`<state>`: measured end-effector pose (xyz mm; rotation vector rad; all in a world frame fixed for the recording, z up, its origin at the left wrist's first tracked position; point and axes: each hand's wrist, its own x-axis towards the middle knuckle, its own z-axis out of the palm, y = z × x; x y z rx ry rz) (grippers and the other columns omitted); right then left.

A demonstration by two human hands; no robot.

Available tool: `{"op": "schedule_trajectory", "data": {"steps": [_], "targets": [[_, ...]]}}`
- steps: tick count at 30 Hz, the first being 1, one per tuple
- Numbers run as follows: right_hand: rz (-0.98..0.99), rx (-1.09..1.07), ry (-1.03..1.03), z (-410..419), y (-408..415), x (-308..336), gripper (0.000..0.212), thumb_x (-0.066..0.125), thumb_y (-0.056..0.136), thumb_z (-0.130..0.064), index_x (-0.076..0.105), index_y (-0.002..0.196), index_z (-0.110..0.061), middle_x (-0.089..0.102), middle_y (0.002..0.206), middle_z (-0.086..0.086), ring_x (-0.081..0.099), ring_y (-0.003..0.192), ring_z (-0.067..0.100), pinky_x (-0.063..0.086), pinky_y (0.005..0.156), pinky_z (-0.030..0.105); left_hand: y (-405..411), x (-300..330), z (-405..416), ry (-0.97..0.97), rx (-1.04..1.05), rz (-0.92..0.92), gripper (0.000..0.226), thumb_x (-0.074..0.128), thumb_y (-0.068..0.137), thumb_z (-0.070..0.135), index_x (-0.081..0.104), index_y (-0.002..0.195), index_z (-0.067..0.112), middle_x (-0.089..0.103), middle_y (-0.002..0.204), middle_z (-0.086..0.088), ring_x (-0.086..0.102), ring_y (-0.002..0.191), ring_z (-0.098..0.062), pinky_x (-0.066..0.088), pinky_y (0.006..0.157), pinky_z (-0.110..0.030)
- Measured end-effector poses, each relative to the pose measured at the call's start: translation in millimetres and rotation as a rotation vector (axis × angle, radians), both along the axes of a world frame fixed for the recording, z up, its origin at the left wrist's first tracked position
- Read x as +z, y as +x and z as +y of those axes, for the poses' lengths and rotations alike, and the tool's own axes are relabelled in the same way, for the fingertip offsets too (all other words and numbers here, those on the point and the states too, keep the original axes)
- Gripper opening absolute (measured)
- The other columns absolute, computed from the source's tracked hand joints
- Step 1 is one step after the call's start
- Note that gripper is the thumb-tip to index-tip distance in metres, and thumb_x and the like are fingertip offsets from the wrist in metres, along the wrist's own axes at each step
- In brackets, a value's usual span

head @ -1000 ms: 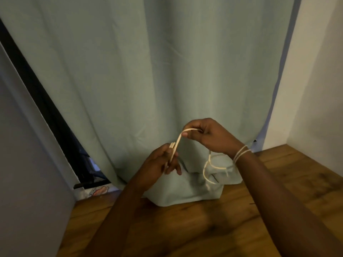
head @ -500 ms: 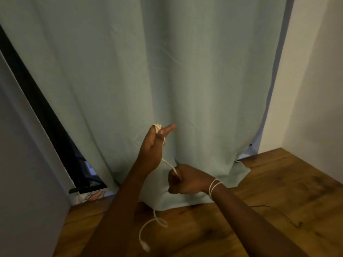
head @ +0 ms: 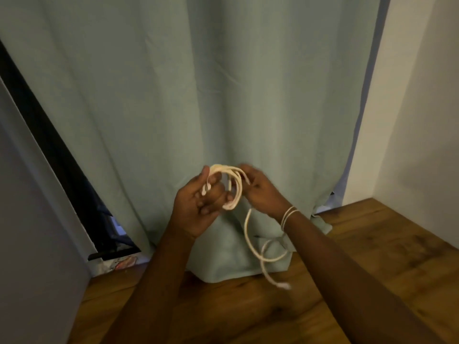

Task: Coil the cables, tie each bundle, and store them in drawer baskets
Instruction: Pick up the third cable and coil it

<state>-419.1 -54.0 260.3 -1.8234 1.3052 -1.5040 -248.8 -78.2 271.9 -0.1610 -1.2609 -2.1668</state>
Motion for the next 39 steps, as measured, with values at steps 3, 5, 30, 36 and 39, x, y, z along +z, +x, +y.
{"op": "schedule_trajectory", "data": {"steps": [3, 5, 30, 36, 39], "targets": [[0.014, 0.153, 0.232, 9.1, 28.3, -32.1, 0.011, 0.058, 0.087, -0.014, 0.068, 0.092, -0.01, 0.071, 0.08, -0.001, 0.066, 0.074, 0.012, 0.051, 0.068, 0.021, -10.1, 16.1, 5.1, 0.15, 0.221, 0.168, 0.046, 0.036, 0.098, 0.03, 0.064, 0.067, 0.011, 0.061, 0.054, -0.003, 0.06, 0.047, -0.015, 0.058, 0.089, -0.038], [0.089, 0.258, 0.488, 18.5, 46.7, -48.0, 0.022, 0.055, 0.09, -0.02, 0.063, 0.103, -0.004, 0.07, 0.09, 0.015, 0.067, 0.08, 0.025, 0.054, 0.069, 0.031, -9.3, 18.6, -2.8, 0.158, 0.262, 0.249, 0.049, 0.034, 0.099, 0.028, 0.07, 0.07, 0.01, 0.074, 0.098, -0.02, 0.073, 0.092, -0.029, 0.048, 0.101, -0.045], [-0.29, 0.179, 0.085, 11.9, -22.2, 4.5, 0.031, 0.083, 0.075, -0.013, 0.055, 0.085, -0.009, 0.06, 0.066, 0.001, 0.053, 0.055, 0.006, 0.042, 0.05, 0.017, 8.4, -18.8, 14.9, -0.201, -0.061, -0.186, 0.022, 0.054, 0.097, 0.024, 0.059, 0.086, 0.005, 0.042, 0.044, 0.003, 0.043, 0.039, -0.011, 0.044, 0.106, -0.049], [-0.503, 0.194, 0.124, 19.2, 35.5, -58.5, 0.034, 0.07, 0.083, 0.003, 0.044, 0.071, -0.015, 0.06, 0.067, -0.001, 0.057, 0.056, 0.007, 0.047, 0.054, 0.021, -6.7, 6.4, 12.3, 0.307, 0.342, 0.19, 0.032, 0.049, 0.087, 0.026, 0.07, 0.071, 0.006, 0.068, 0.063, -0.004, 0.069, 0.063, -0.016, 0.058, 0.088, -0.046], [-0.494, 0.296, 0.184, 34.4, 49.3, -68.8, 0.007, 0.065, 0.09, -0.006, 0.058, 0.089, -0.004, 0.066, 0.082, 0.008, 0.061, 0.067, 0.019, 0.052, 0.06, 0.03, -6.0, -7.3, -2.4, -0.179, 0.676, -0.078, 0.026, 0.041, 0.099, 0.03, 0.066, 0.1, 0.022, 0.072, 0.117, -0.01, 0.068, 0.111, -0.026, 0.045, 0.107, -0.045]]}}
